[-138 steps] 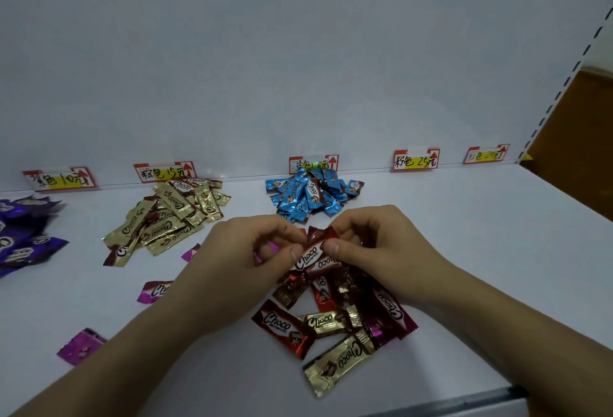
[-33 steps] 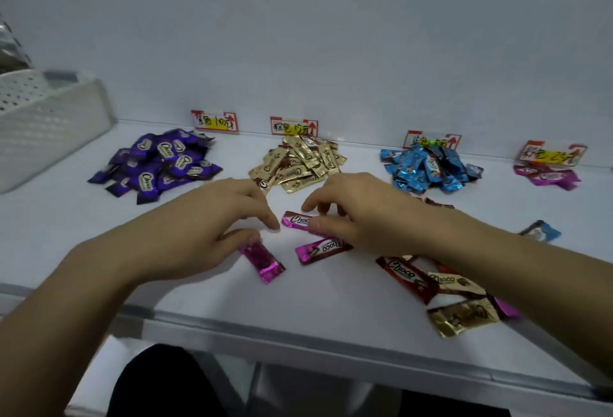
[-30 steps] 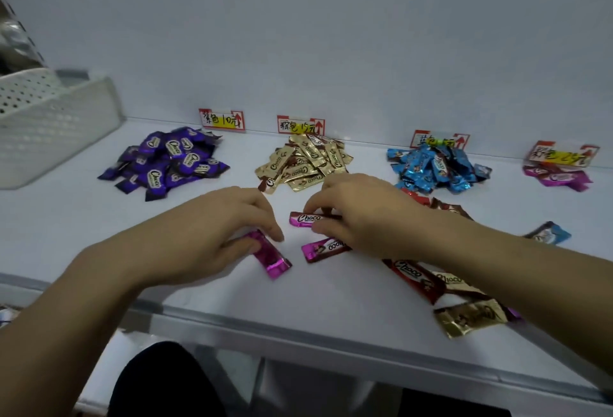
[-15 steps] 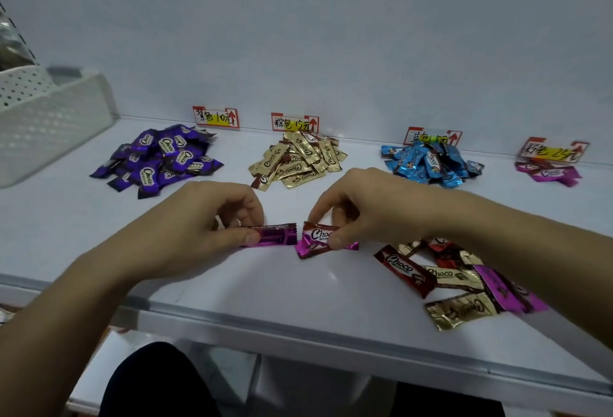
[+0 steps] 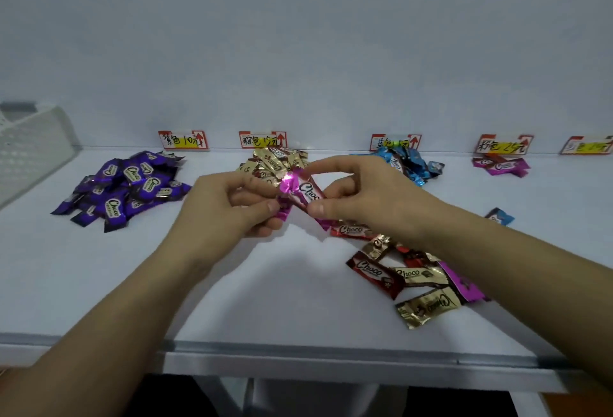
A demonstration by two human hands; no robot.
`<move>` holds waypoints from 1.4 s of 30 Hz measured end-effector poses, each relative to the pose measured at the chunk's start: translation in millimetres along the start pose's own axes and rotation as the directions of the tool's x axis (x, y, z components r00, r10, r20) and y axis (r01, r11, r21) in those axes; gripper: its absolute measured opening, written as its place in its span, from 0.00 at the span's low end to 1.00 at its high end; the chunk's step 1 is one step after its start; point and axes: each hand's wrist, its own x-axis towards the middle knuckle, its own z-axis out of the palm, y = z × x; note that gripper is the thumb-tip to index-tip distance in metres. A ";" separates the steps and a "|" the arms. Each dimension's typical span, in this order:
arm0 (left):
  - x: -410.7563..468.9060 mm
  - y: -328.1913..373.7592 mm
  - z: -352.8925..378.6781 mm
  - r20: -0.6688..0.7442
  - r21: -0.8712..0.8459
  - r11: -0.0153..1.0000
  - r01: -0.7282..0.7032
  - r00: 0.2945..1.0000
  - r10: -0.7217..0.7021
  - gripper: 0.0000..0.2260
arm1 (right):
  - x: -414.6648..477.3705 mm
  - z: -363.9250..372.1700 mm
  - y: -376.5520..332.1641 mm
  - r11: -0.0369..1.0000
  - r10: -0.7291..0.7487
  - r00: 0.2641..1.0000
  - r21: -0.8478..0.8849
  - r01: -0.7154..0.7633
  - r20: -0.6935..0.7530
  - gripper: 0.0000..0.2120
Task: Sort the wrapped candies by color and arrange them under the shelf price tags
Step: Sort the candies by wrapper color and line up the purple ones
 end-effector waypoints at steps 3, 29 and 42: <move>-0.6 11.5 30.5 0.098 -0.041 0.999 -0.018 0.995 0.022 0.05 | -6.7 -4.4 7.1 0.986 0.056 0.994 0.164 -0.039 -0.099 0.14; 67.3 1.5 98.2 0.556 0.528 0.461 -0.714 0.700 0.448 0.11 | -30.2 -200.7 126.4 0.545 -0.193 0.707 -0.674 -0.499 -0.680 0.16; 46.9 13.0 96.9 0.617 0.547 0.499 -0.672 0.727 0.301 0.09 | -61.0 -97.9 90.0 0.777 -0.312 0.924 -0.620 0.114 -0.221 0.09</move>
